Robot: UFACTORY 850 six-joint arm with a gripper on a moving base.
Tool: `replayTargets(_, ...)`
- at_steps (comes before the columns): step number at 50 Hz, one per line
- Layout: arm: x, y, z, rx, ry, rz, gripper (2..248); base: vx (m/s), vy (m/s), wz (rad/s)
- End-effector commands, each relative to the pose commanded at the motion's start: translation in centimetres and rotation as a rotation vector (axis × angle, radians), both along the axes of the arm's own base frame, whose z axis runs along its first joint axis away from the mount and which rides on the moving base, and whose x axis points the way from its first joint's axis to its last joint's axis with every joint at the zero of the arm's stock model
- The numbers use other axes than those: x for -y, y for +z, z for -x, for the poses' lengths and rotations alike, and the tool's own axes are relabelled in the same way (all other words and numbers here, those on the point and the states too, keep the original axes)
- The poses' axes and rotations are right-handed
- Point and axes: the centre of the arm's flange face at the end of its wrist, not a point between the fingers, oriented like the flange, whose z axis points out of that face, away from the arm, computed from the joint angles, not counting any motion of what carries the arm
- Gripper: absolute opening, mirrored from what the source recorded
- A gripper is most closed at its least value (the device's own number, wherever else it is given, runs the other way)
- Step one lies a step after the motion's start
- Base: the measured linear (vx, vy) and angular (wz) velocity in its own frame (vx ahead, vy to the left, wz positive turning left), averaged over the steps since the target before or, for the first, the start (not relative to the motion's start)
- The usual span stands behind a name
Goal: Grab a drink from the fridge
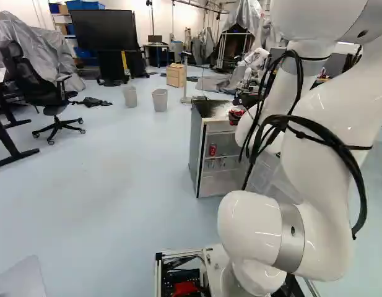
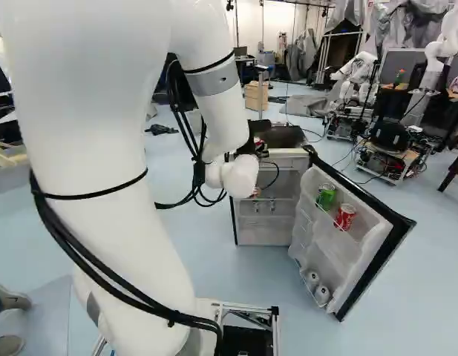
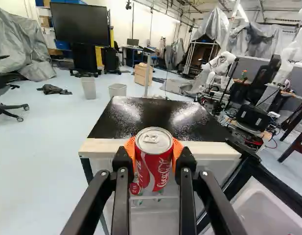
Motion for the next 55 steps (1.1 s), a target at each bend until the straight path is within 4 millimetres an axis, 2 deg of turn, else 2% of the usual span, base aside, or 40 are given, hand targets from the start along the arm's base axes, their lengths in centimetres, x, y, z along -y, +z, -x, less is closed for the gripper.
replayTargets(32, 0.4, 2.5, -2.6, -0.001, 0.009, 0.033, 94, 0.000, 0.000, 0.000)
replayTargets(55, 0.9, 2.0, -5.2, -0.060, 0.015, 0.036, 94, 0.000, 0.000, 0.000)
